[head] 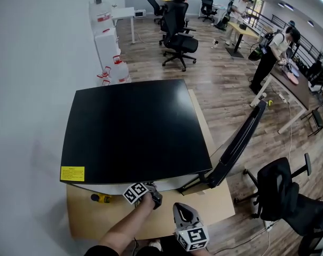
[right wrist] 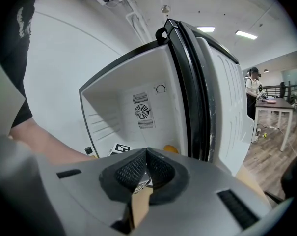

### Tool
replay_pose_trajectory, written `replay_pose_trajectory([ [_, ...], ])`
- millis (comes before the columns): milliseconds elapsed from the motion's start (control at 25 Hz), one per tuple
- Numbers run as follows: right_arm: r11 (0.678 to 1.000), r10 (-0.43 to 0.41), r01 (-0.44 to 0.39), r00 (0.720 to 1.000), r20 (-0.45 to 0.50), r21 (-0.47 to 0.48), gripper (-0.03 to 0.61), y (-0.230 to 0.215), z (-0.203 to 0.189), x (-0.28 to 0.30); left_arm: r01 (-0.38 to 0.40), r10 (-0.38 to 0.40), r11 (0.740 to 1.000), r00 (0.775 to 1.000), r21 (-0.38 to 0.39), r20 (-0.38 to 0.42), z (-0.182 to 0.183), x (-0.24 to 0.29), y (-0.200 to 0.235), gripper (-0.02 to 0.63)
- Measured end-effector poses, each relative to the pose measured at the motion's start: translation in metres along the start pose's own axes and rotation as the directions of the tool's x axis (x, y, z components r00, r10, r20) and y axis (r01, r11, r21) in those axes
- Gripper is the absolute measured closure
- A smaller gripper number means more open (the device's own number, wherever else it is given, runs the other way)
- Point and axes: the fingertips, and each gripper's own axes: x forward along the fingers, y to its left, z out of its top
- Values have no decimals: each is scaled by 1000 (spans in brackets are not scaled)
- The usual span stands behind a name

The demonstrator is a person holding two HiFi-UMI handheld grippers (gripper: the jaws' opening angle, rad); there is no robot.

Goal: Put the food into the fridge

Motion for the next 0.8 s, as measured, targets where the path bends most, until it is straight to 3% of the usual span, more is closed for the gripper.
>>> replay_pose_trajectory([
  [360,1000,12,-11,1000,13,-26,518,-1,4,-6,-157,149,977,987,147,61,-3,3,-1,582],
  [560,998,-8,7,1000,19,61,518,-9,-3,-10,-227,215,929,974,292,74,-4,4,-2,538],
  [800,998,7,-7,1000,10,66,518,-2,-9,-16,-269,281,874,959,405,31,-8,4,-3,516],
])
